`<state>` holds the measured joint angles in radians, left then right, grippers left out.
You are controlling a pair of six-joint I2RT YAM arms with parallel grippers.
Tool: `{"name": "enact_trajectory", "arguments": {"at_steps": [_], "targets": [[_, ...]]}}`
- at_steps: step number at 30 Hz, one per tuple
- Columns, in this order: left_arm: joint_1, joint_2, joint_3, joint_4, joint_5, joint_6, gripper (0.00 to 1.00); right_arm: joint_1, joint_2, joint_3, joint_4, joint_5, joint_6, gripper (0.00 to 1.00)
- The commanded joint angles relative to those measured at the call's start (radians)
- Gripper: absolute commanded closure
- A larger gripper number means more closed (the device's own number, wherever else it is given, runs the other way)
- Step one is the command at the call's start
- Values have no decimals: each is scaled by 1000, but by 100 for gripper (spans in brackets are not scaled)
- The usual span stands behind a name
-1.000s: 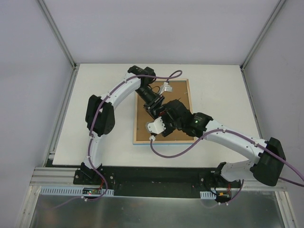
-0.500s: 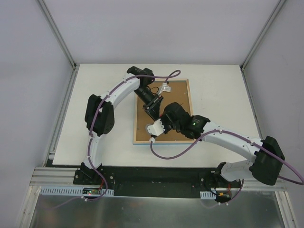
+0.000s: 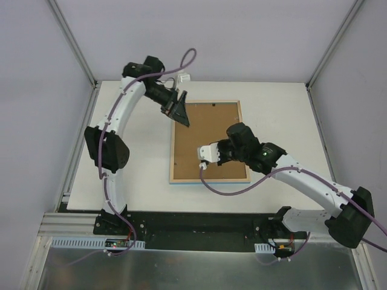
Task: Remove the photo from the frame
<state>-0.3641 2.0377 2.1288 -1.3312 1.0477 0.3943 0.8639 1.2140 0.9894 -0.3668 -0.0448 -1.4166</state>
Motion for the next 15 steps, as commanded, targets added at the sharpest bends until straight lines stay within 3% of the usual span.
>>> {"name": "enact_trajectory", "arguments": {"at_steps": [1, 4, 7, 11, 15], "targets": [[74, -100, 166, -175, 34, 57, 1, -124, -76, 83, -27, -289, 346, 99], [74, -123, 194, -88, 83, 25, 1, -283, -103, 113, 55, -533, 677, 99], [59, -163, 165, 27, 184, 6, 1, -467, -114, 89, 257, -781, 1079, 99], [-18, -208, 122, 136, 239, 12, 1, -629, -74, -4, 775, -937, 1716, 99], [-102, -198, 97, 187, 226, 32, 1, -750, 18, -92, 1304, -900, 2276, 99]]}}
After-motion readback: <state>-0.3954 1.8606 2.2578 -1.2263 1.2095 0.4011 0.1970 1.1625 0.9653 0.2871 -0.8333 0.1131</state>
